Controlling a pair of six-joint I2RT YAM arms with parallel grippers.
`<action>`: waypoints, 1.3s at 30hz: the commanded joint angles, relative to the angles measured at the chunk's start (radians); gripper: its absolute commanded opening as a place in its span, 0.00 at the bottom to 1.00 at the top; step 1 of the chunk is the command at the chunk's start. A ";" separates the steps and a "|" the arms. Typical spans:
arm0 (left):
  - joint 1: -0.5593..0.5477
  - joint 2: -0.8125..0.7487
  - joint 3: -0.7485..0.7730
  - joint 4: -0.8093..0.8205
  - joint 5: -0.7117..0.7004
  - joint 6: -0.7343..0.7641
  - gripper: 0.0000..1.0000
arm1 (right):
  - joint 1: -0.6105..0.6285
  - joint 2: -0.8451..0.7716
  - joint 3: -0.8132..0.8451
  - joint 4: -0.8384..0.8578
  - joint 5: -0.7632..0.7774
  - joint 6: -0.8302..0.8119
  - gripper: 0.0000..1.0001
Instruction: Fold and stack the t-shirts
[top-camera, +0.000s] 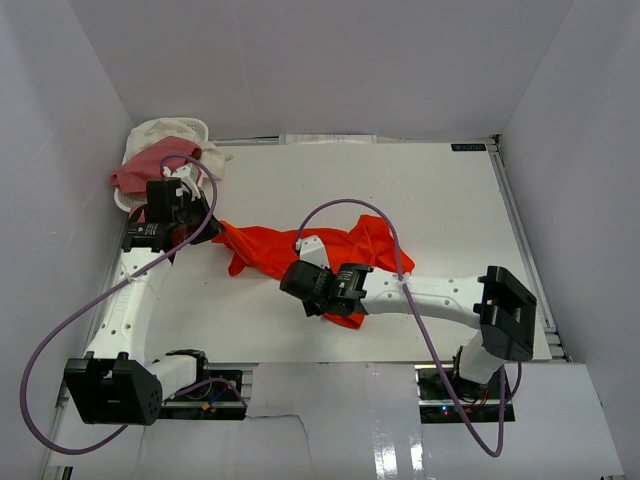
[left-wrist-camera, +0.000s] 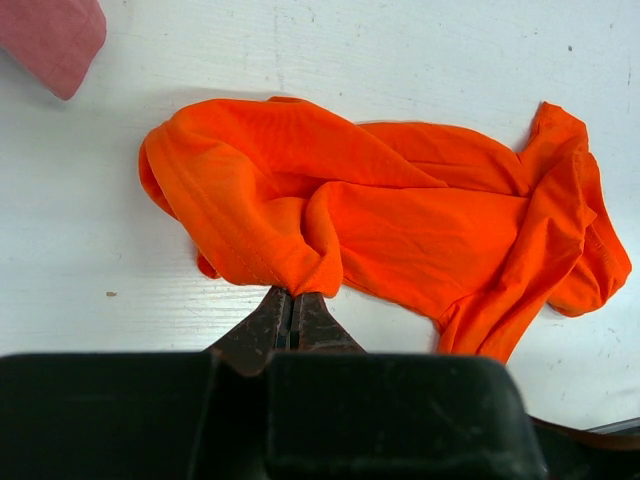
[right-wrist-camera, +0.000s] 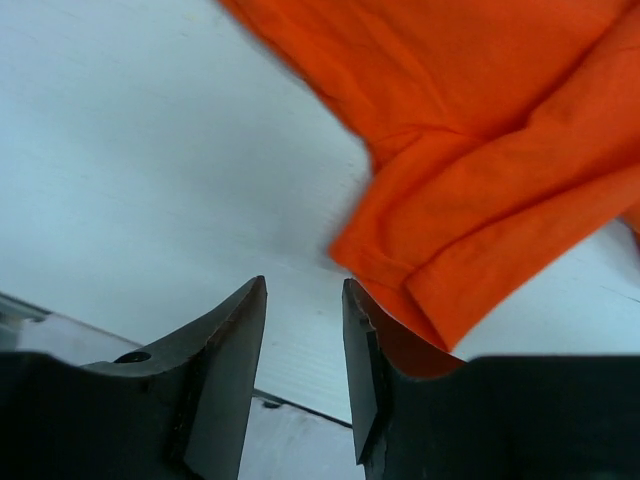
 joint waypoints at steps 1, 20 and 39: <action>0.006 -0.031 0.002 0.019 0.022 0.011 0.00 | -0.017 0.053 0.049 -0.171 0.100 -0.032 0.43; 0.006 -0.029 -0.003 0.020 0.025 0.012 0.00 | -0.179 0.023 -0.155 -0.076 -0.091 -0.088 0.52; 0.006 -0.031 -0.010 0.023 0.017 0.014 0.00 | -0.176 0.060 -0.207 0.007 -0.190 -0.105 0.44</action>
